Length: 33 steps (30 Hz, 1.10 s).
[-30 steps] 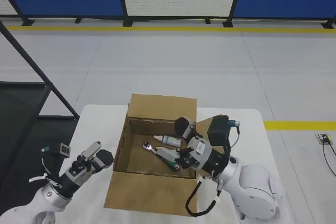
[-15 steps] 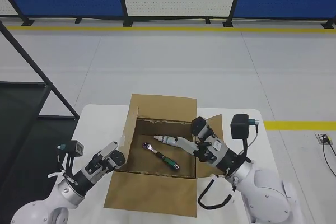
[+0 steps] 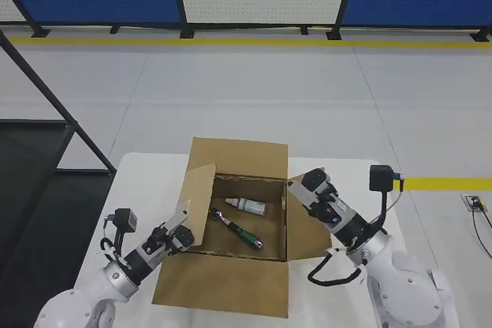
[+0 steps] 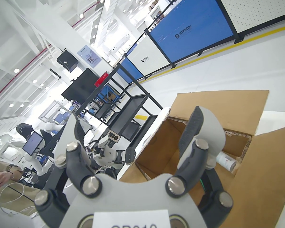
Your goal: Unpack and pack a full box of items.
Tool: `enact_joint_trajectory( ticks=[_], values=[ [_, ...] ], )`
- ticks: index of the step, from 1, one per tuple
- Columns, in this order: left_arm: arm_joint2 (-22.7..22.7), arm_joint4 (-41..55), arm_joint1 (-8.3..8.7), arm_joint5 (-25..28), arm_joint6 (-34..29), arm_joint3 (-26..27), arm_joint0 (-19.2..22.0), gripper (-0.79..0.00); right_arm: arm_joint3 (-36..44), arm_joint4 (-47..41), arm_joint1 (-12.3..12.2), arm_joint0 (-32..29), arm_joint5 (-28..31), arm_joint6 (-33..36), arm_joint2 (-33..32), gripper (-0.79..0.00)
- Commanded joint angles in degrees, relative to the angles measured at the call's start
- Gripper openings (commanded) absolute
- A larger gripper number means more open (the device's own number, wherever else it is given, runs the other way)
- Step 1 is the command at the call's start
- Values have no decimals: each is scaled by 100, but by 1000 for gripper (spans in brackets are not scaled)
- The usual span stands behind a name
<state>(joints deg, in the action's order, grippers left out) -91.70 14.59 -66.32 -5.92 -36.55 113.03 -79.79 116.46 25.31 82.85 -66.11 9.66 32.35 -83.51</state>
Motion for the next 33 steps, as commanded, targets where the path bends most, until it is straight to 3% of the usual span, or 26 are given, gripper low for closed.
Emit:
enact_joint_trajectory(
  ticks=[1,12,21,33],
  values=[
    [72,-49,4,-34,-6,-45,51,0,0,-1,0,0,-1,0,0,0],
    [228,-95,22,-136,47,-263,225,0,-87,426,-102,-312,-1200,-400,-756,0],
    [355,-214,42,-211,23,-380,327,0,-538,182,-208,-285,-1508,645,-826,0],
    [429,-289,67,-263,84,-462,355,0,-795,-947,-308,34,-765,1757,-461,0]
  ],
)
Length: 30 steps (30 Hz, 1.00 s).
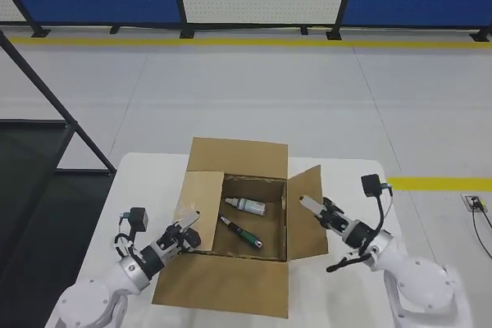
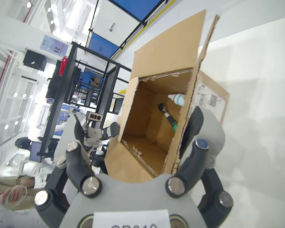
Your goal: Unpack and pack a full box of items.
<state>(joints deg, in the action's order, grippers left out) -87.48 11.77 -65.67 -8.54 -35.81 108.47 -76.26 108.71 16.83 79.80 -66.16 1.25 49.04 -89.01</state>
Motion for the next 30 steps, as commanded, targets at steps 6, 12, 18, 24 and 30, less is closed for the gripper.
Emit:
enact_joint_trajectory(
  ticks=[6,12,18,24,30],
  values=[
    [49,-9,9,-10,51,-29,22,0,-425,-340,3,491,234,346,777,0],
    [72,28,15,-16,98,-53,27,0,-1134,-143,57,1133,95,292,1581,0],
    [87,84,20,-12,137,-84,34,0,-1770,-224,105,1602,57,194,1996,0],
    [137,105,22,-34,184,-143,71,0,-2098,-236,122,1814,18,165,2242,0],
    [212,89,23,-92,232,-223,144,0,-2274,-172,121,1898,-67,120,2394,0]
  ],
)
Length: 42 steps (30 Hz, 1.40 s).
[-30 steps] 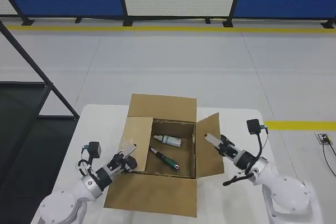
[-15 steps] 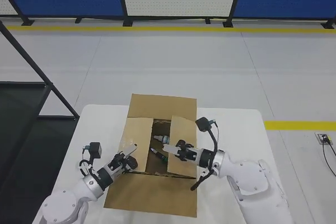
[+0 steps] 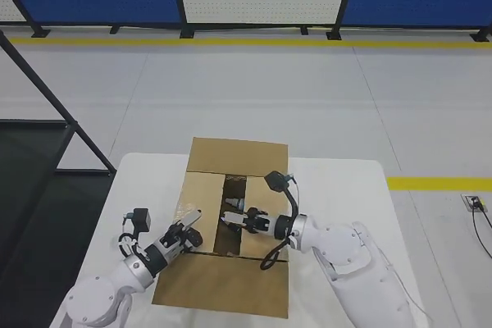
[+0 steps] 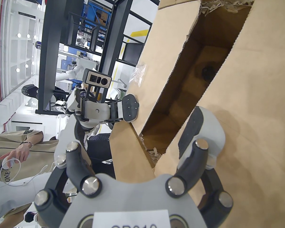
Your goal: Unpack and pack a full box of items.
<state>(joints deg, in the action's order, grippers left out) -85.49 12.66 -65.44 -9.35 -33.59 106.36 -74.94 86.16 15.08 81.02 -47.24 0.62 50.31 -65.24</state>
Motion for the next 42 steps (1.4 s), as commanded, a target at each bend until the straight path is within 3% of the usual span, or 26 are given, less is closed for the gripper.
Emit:
enact_joint_trajectory(
  ticks=[1,21,30,42],
  values=[
    [23,-1,0,-23,19,-28,23,0,-27,10,-3,11,-12,-31,28,0],
    [134,-61,10,-229,231,-164,107,0,-92,478,-59,79,-286,-139,282,0],
    [102,20,15,-174,277,-68,84,0,91,353,-94,8,-44,-196,239,0],
    [-292,410,49,164,151,401,-180,0,487,-46,-151,-175,479,-595,-22,0]
  ],
)
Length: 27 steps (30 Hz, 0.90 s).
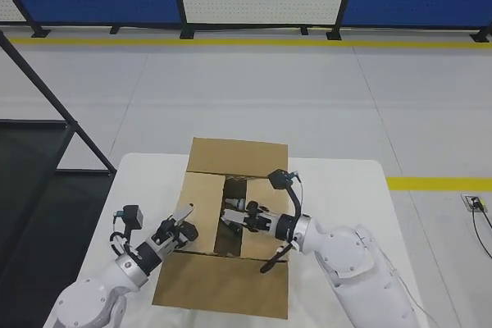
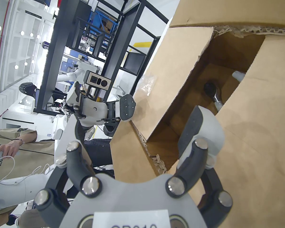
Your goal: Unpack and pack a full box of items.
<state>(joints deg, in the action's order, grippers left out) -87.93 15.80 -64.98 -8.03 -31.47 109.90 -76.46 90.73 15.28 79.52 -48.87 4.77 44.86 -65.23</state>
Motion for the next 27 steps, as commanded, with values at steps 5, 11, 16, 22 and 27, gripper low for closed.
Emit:
enact_joint_trajectory(
  ticks=[5,11,16,22,27],
  values=[
    [-584,400,74,267,-732,157,-245,0,118,-347,-24,-71,387,-303,-202,0],
    [-1555,814,216,335,-2135,-83,-615,0,180,-609,-75,-141,593,-444,-504,0],
    [-2254,869,346,164,-3190,-467,-849,0,287,-892,-119,-264,643,-508,-743,0],
    [-2354,-402,475,276,-3460,-571,-1109,0,320,-905,-138,-283,556,-427,-791,0],
    [-2036,-747,498,284,-3376,-508,-1215,0,320,-905,-138,-283,556,-427,-791,0]
  ],
)
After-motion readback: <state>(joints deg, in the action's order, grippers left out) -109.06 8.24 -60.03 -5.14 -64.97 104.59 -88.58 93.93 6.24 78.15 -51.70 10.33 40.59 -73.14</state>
